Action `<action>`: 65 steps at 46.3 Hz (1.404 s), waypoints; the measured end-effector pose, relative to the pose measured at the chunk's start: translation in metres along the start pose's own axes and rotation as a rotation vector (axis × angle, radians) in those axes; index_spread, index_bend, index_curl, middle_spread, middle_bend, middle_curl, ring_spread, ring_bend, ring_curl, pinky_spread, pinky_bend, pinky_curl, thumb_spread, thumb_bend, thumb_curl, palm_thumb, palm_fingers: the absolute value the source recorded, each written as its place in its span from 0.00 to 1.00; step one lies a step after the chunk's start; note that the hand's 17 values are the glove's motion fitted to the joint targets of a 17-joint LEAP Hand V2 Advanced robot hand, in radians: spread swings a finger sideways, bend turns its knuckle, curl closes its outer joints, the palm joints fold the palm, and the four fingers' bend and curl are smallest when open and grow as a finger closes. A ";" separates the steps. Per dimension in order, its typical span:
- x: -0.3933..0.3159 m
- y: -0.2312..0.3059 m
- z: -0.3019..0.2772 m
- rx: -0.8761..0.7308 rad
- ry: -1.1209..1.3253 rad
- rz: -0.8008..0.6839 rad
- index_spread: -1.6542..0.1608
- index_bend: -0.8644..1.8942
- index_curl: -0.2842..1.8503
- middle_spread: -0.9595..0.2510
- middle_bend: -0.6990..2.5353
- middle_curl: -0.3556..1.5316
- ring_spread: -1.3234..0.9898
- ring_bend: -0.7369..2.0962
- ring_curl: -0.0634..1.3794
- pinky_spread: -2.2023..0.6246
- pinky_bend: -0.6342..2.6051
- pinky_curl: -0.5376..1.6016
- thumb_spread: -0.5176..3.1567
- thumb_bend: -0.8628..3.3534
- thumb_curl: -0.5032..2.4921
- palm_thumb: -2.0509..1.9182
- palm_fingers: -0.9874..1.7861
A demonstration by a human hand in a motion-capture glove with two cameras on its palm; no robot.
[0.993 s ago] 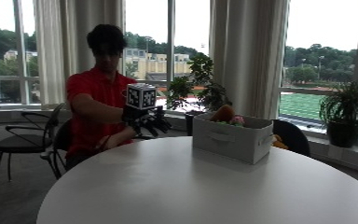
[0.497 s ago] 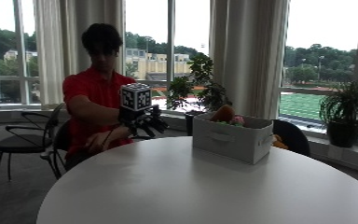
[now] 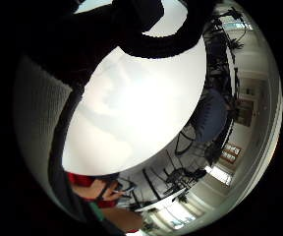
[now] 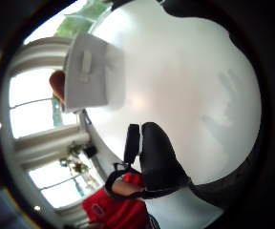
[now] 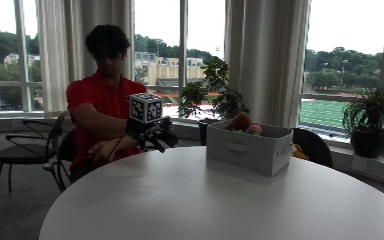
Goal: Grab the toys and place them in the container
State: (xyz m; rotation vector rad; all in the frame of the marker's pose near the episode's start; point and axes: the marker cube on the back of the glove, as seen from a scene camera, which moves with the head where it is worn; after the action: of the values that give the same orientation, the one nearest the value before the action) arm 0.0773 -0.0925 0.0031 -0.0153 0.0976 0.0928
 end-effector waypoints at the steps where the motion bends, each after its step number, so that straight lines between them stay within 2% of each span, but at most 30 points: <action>1: 0.000 0.000 0.001 0.001 0.003 -0.002 0.71 0.37 0.26 0.68 0.27 0.37 0.50 0.47 0.21 0.81 0.45 0.41 0.48 0.20 0.28 0.52 0.34; 18: -0.008 0.010 0.019 -0.011 0.033 -0.028 0.71 0.37 0.26 0.68 0.27 0.37 0.50 0.47 0.21 0.81 0.44 0.41 0.48 0.20 0.28 0.52 0.34; 65: -0.011 0.013 0.019 -0.006 0.049 -0.023 0.70 0.37 0.27 0.68 0.27 0.37 0.50 0.47 0.22 0.81 0.44 0.41 0.48 0.20 0.28 0.52 0.34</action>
State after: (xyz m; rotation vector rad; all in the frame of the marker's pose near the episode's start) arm 0.0669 -0.0799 0.0226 -0.0247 0.1465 0.0696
